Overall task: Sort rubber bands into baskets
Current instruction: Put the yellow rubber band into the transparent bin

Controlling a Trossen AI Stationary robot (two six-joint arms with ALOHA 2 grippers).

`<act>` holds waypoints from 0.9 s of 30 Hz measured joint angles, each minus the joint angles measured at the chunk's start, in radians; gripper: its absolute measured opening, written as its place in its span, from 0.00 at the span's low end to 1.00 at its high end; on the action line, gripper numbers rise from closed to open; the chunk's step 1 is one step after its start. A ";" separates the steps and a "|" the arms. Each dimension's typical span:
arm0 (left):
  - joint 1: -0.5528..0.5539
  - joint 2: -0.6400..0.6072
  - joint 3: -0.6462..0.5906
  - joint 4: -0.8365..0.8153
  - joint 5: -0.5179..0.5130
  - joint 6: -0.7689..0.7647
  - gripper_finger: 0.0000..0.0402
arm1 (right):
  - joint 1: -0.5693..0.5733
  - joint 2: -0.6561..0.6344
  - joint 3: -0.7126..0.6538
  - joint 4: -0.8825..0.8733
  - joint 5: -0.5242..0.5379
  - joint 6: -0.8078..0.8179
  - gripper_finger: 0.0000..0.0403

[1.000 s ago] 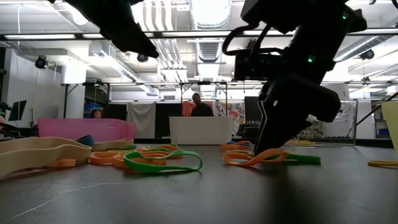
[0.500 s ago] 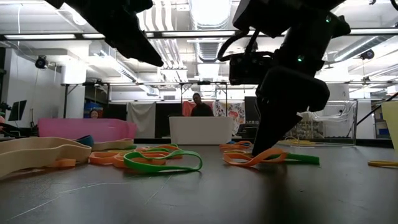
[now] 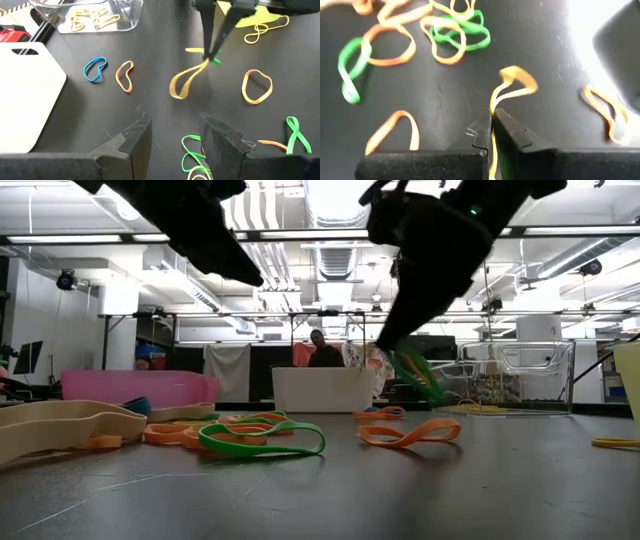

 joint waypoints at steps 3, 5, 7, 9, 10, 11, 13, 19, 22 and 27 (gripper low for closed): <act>0.000 0.000 0.000 0.006 0.000 0.000 0.36 | 0.000 0.024 -0.010 0.035 -0.031 0.030 0.03; 0.000 0.000 0.000 0.008 0.000 0.000 0.36 | 0.000 0.045 -0.011 -0.017 -0.038 0.042 0.05; 0.000 0.000 0.000 0.009 0.000 -0.004 0.36 | -0.001 0.061 -0.013 -0.076 -0.026 0.061 0.09; 0.000 0.000 0.000 0.008 0.000 -0.005 0.36 | -0.002 0.072 -0.014 -0.101 -0.021 0.075 0.13; 0.000 0.000 0.000 0.008 0.000 -0.005 0.36 | -0.002 0.074 -0.015 -0.110 -0.020 0.080 0.16; 0.000 0.000 0.000 0.009 0.000 -0.005 0.36 | -0.002 0.074 -0.017 -0.114 -0.020 0.086 0.19; 0.000 0.000 0.000 0.009 0.000 -0.005 0.36 | -0.002 0.074 -0.018 -0.107 -0.020 0.091 0.25; 0.000 0.000 0.000 0.019 0.000 -0.004 0.36 | -0.015 0.074 -0.030 0.007 -0.020 0.058 0.43; 0.000 0.000 0.000 0.023 0.000 -0.004 0.36 | -0.036 0.097 -0.046 0.068 -0.029 0.065 0.49; 0.000 0.000 0.000 0.030 0.000 -0.004 0.36 | -0.066 0.153 -0.057 0.071 -0.058 0.087 0.52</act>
